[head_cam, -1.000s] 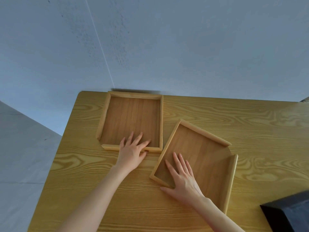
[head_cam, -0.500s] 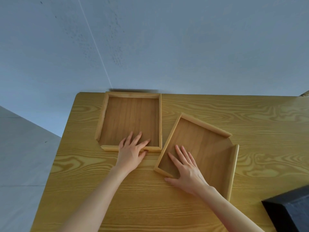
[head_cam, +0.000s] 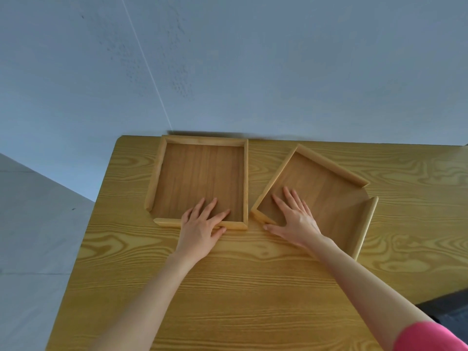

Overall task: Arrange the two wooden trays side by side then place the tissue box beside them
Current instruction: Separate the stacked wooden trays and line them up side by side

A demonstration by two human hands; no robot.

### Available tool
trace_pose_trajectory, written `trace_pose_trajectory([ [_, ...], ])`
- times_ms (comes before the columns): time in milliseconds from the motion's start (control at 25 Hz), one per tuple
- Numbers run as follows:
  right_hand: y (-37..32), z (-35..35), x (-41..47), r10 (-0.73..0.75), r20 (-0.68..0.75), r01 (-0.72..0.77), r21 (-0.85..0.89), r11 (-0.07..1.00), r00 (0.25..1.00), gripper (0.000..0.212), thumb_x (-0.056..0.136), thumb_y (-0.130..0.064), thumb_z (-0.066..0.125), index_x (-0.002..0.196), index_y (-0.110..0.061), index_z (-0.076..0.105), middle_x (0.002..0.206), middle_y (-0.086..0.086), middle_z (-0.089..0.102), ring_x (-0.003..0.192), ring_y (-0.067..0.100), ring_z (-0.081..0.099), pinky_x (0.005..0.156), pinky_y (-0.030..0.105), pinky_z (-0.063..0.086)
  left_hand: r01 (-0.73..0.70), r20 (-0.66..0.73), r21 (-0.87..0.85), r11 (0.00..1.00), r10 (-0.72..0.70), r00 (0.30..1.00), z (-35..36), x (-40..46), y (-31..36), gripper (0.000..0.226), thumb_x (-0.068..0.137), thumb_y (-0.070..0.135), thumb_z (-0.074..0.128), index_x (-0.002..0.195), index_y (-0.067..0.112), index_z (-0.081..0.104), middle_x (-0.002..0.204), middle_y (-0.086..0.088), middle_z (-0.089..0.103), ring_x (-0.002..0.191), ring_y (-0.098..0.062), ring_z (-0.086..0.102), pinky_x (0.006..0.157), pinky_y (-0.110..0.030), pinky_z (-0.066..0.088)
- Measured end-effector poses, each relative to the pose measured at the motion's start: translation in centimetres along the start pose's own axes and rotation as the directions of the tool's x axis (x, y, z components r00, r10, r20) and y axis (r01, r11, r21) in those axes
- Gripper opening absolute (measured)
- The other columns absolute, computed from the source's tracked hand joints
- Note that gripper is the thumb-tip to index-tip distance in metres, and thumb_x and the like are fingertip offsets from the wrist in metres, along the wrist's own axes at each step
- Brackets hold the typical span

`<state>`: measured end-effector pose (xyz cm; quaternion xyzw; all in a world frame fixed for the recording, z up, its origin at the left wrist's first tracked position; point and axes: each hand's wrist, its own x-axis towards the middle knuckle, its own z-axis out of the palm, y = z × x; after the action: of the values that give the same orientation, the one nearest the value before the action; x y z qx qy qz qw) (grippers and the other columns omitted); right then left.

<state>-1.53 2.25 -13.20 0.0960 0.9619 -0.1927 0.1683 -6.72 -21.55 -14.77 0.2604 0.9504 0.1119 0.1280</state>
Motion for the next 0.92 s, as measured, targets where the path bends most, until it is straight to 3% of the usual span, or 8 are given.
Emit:
trace_pose_trajectory([
  [320,-0.9,-0.4,-0.6,0.034,-0.023,-0.033,0.014,0.999,0.999,0.078,0.082,-0.053,0.053,0.145,-0.025,0.015,0.158,0.001,0.000,0.145,0.018,-0.004,0.118,0.038,0.006,0.008,0.021,0.009,1.000,-0.009,1.000,-0.1,0.1,0.1,0.047,0.088,0.045,0.039,0.135,0.041,0.030,0.154,0.002,0.017,0.142,-0.022,0.007,0.114,-0.041,0.009],
  [440,-0.4,-0.4,-2.8,0.018,-0.085,-0.016,0.013,1.000,0.996,0.062,0.085,-0.044,0.054,0.139,-0.021,0.032,0.150,0.002,0.029,0.138,0.019,0.024,0.110,0.035,0.028,0.009,0.030,0.002,1.000,-0.009,1.000,-0.2,0.0,0.1,0.048,0.088,0.045,0.039,0.135,0.041,0.030,0.154,0.002,0.016,0.142,-0.022,0.006,0.114,-0.041,0.008],
  [520,0.6,-0.3,-4.7,0.019,-0.188,-0.026,-0.030,0.999,0.982,0.044,0.084,-0.040,0.056,0.122,-0.019,0.049,0.122,0.001,0.051,0.114,0.019,0.049,0.087,0.030,0.043,0.011,0.028,-0.009,1.000,-0.010,1.000,-0.2,0.0,0.1,0.047,0.088,0.045,0.040,0.135,0.041,0.031,0.154,0.002,0.017,0.142,-0.023,0.007,0.114,-0.042,0.008],
  [640,1.4,-0.3,-6.5,0.060,-0.221,-0.075,-0.060,0.995,0.973,0.026,0.085,-0.040,0.057,0.100,-0.019,0.054,0.095,-0.004,0.057,0.090,0.016,0.058,0.059,0.026,0.038,0.008,0.027,-0.001,1.000,-0.008,1.000,-0.2,0.0,0.1,0.047,0.088,0.044,0.040,0.135,0.041,0.031,0.154,0.002,0.016,0.142,-0.023,0.007,0.114,-0.041,0.008],
  [920,0.3,-0.4,-5.2,0.078,-0.218,-0.106,-0.116,0.988,0.973,0.024,0.086,-0.039,0.055,0.091,-0.015,0.054,0.089,-0.004,0.060,0.083,0.017,0.058,0.055,0.026,0.032,0.011,0.015,0.000,1.000,-0.011,1.000,-0.1,0.0,0.1,0.047,0.088,0.044,0.041,0.134,0.041,0.031,0.154,0.002,0.018,0.142,-0.023,0.008,0.114,-0.041,0.009],
])
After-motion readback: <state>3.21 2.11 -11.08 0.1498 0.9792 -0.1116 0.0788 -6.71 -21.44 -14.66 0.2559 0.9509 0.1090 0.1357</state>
